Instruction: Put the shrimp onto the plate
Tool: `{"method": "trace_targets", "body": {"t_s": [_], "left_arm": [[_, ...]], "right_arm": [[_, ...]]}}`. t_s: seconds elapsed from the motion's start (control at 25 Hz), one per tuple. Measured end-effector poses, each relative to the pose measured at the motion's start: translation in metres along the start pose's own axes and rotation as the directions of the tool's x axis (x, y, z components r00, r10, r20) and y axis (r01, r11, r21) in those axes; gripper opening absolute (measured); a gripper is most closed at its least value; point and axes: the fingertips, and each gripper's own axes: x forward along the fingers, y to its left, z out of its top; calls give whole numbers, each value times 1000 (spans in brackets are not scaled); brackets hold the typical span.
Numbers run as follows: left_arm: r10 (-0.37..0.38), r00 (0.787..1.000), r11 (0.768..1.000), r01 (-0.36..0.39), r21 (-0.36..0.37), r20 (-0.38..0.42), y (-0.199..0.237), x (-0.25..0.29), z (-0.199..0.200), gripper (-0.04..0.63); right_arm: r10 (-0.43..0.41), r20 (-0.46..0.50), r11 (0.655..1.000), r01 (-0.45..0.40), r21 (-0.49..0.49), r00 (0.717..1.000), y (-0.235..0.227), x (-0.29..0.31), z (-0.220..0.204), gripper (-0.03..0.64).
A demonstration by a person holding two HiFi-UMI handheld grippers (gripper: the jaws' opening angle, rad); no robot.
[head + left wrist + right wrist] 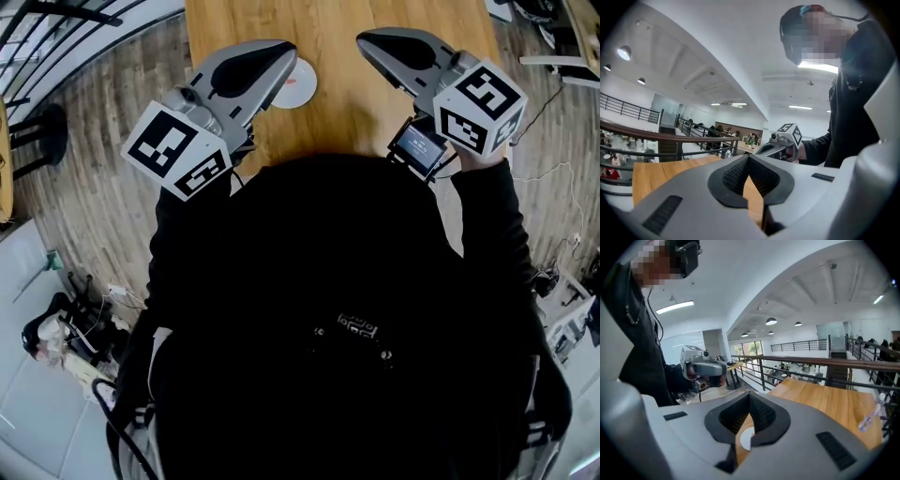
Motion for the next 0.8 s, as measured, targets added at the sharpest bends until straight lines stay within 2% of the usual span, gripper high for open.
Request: {"method": "trace_targets", "body": {"t_s": [0.12, 0.28, 0.48, 0.64, 0.8], "left_arm": [[-55, 998, 998, 55, 29, -3, -41, 31, -2, 6], [-74, 997, 997, 73, 39, 4, -71, 56, 1, 6], [-77, 997, 996, 78, 36, -15, -70, 67, -2, 6], [-68, 997, 997, 68, 26, -22, -65, 73, -4, 6], [-42, 999, 999, 42, 6, -29, -58, 54, -16, 6]], "right_arm": [[-29, 60, 999, 32, -36, 998, 13, -54, -8, 18], [-24, 104, 998, 29, -48, 994, 16, -96, -7, 18], [-35, 59, 995, 41, -96, 998, 8, -92, -13, 18], [-12, 41, 996, 15, -90, 999, 1, -82, -18, 18], [-1, 40, 996, 4, -91, 999, 12, -67, -18, 18]]}}
